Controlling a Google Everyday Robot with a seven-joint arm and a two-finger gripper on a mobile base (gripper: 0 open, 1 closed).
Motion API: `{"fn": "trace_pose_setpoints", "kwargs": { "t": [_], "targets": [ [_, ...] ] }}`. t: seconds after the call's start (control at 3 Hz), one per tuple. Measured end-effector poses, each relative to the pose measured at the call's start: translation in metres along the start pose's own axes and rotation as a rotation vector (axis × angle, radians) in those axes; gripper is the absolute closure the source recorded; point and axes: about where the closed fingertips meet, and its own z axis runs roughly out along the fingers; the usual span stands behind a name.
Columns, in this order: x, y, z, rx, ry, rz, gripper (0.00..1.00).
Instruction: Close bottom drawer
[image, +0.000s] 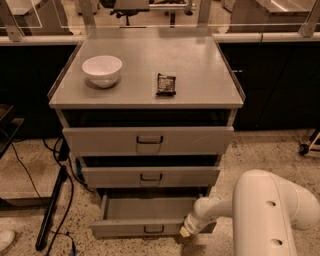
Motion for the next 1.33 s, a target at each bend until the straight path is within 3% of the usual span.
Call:
{"fn": "trace_pose_setpoints", "kwargs": {
  "t": [0.67,1.0,1.33],
  "targets": [
    [0.0,0.0,0.0,0.0,0.0,0.0,0.11],
    [0.0,0.0001,0.0001,0.0,0.0,0.0,0.0],
    [0.0,0.0001,0.0001,0.0,0.0,0.0,0.0]
  ]
}}
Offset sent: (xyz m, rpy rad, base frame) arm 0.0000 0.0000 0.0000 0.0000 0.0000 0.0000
